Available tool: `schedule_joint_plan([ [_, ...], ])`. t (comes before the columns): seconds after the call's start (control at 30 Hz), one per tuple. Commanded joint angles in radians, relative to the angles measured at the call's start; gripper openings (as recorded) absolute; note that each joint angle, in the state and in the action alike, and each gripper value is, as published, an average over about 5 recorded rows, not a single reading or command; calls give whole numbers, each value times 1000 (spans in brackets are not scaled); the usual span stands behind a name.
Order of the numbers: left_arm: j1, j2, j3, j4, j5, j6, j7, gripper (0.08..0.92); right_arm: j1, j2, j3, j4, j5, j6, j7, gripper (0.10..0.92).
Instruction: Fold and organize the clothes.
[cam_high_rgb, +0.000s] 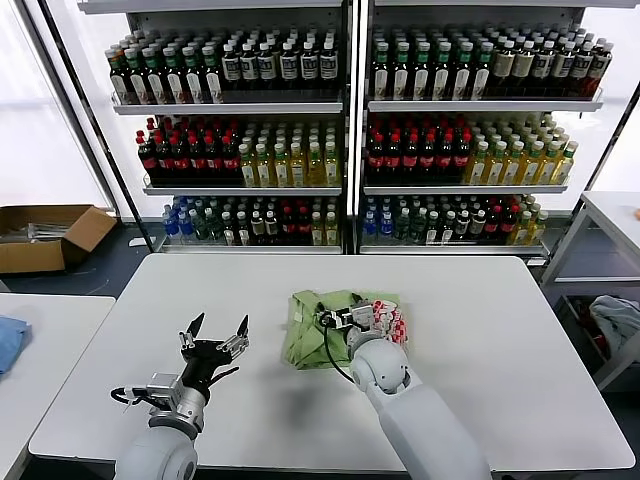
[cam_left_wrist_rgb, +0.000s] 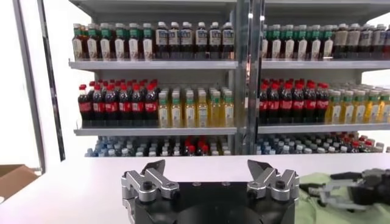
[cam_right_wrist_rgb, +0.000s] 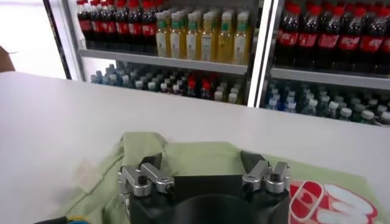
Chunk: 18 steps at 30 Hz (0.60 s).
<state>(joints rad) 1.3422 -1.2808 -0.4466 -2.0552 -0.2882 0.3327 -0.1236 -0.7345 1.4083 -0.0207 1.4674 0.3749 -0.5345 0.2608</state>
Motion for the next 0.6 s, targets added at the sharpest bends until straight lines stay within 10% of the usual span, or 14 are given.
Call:
schedule_joint_plan([
  [0.03,1,1,-1,2,-2,1,2,823,0,36,-12,-67,-18,-7,4,823],
  [0.37,18,0,-9,-22,-1,5,5,823,-3,47,6,-49,-25,0,13,823],
  [0.6,22,-2,-33,-48,-15,4,3,823,-34,-44,85,257,-63,-8,38,823],
])
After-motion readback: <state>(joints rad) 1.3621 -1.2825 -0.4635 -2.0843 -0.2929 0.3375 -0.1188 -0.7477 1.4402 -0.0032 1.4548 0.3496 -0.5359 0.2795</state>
